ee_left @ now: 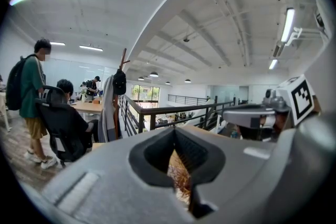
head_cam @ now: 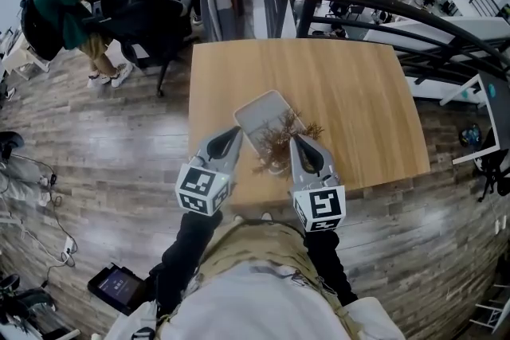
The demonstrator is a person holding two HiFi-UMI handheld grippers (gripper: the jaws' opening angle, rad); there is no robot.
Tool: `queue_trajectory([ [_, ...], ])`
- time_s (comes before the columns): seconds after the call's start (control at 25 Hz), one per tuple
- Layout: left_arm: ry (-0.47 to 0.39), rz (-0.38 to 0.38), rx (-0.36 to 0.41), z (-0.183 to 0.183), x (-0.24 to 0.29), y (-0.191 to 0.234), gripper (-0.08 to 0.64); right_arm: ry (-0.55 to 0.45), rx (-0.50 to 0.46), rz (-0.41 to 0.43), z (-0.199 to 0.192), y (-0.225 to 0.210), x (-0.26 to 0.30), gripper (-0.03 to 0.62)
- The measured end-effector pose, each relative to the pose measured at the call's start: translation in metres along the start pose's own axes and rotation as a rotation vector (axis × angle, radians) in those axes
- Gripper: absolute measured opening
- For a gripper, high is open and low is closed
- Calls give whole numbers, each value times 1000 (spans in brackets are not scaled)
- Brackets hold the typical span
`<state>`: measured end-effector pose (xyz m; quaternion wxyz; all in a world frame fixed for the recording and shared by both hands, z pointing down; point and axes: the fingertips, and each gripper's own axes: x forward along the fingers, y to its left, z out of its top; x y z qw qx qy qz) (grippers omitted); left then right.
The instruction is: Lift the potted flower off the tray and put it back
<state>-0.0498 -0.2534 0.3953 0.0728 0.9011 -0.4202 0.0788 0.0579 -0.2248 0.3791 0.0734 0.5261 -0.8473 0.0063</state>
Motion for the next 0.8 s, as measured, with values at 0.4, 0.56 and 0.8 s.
queue_trajectory([
  [0.4, 0, -8, -9, 1, -3, 8, 0, 13, 8, -5, 0, 5, 6, 3],
  [0.56, 4, -9, -15, -1, -3, 16, 0, 16, 9, -5, 0, 9, 13, 3],
  [0.8, 9, -8, -20, 0, 13, 4, 0, 21, 16, -8, -4, -12, 8, 3],
])
